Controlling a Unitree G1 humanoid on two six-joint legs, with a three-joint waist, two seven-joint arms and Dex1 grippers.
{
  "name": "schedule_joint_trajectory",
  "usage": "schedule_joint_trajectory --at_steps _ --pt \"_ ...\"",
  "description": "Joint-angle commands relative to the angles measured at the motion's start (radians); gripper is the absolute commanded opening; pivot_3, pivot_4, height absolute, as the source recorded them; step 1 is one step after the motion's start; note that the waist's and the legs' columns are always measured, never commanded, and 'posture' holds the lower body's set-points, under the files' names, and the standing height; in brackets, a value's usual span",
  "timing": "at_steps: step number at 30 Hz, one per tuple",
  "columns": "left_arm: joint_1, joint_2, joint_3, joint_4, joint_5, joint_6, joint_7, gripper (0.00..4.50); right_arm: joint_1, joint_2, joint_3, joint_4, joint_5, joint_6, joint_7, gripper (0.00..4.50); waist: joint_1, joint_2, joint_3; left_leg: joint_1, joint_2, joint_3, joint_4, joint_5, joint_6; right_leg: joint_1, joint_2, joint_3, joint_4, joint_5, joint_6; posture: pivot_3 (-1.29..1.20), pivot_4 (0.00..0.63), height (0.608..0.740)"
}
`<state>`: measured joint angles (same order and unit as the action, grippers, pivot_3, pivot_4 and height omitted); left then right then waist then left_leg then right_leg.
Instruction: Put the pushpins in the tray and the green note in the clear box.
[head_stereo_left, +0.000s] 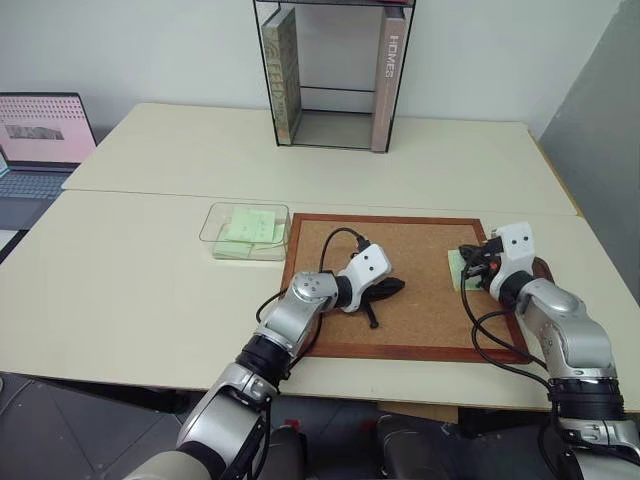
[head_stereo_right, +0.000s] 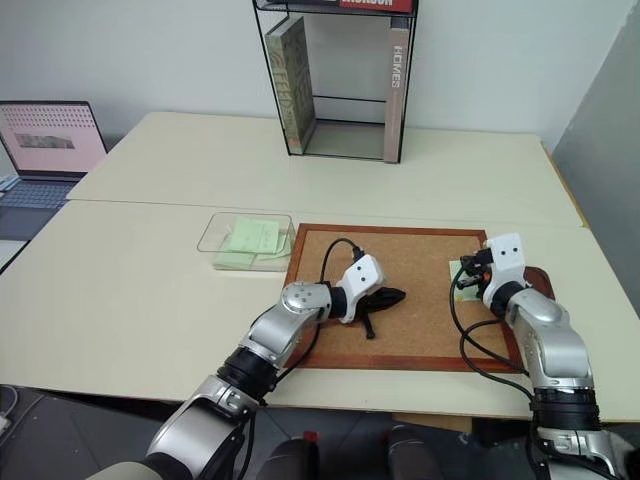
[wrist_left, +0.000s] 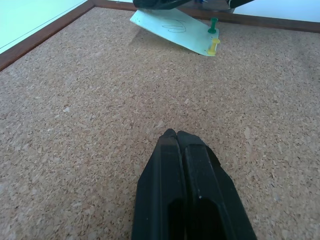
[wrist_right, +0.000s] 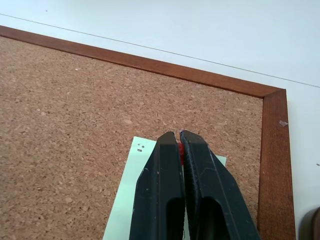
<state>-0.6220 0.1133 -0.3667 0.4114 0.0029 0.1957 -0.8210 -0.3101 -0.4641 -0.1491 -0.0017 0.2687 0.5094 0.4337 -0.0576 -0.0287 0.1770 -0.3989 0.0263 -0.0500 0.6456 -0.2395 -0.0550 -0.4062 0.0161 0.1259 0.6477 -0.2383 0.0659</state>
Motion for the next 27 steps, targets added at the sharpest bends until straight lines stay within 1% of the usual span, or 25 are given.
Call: schedule_joint_trajectory --at_steps 1,13,16,20,24,27 --pt "-0.003 -0.004 -0.024 0.029 0.022 0.011 -0.007 0.00 0.005 -0.005 -0.052 -0.080 0.032 0.020 -0.016 0.04 0.000 0.000 0.000 0.000 0.000 0.000 0.000 0.000 0.000 0.000 0.000 0.000 0.000 0.000 0.000 0.00 0.150 0.740" --pt "-0.008 -0.010 -0.025 0.040 0.024 0.000 -0.010 0.00 0.029 -0.009 -0.115 -0.194 0.083 0.089 -0.049 0.04 0.000 0.000 0.000 0.000 0.000 0.000 0.000 0.000 0.000 0.000 0.000 0.000 0.000 0.000 0.000 0.00 0.150 0.740" --pt "-0.008 -0.011 -0.025 0.041 0.024 -0.002 -0.011 0.00 0.056 -0.040 -0.146 -0.237 0.076 0.097 -0.060 0.04 0.001 0.000 0.000 0.000 0.000 0.000 0.000 0.000 0.000 0.000 0.000 0.000 0.000 0.000 0.000 0.00 0.150 0.740" --pt "-0.006 -0.014 -0.023 0.038 0.023 -0.005 -0.012 0.00 0.149 -0.114 -0.167 -0.288 0.015 0.090 -0.061 0.04 0.006 0.000 0.000 -0.001 0.000 0.000 0.000 0.000 0.000 0.000 0.000 0.000 -0.001 0.000 0.000 0.00 0.150 0.740" --pt "-0.005 -0.012 -0.024 0.038 0.024 -0.012 -0.018 0.00 0.217 -0.160 -0.199 -0.277 -0.027 0.101 -0.085 0.04 0.005 0.000 0.000 -0.001 0.000 0.000 -0.001 0.000 0.000 0.000 0.000 0.000 -0.001 0.000 0.000 0.00 0.150 0.740" --pt "-0.007 -0.013 -0.026 0.040 0.026 -0.017 -0.020 0.00 0.238 -0.179 -0.196 -0.255 -0.047 0.116 -0.086 0.04 0.002 0.001 0.000 0.000 0.000 0.000 0.000 0.000 0.000 0.000 0.000 0.000 -0.001 -0.001 -0.001 0.00 0.150 0.740"
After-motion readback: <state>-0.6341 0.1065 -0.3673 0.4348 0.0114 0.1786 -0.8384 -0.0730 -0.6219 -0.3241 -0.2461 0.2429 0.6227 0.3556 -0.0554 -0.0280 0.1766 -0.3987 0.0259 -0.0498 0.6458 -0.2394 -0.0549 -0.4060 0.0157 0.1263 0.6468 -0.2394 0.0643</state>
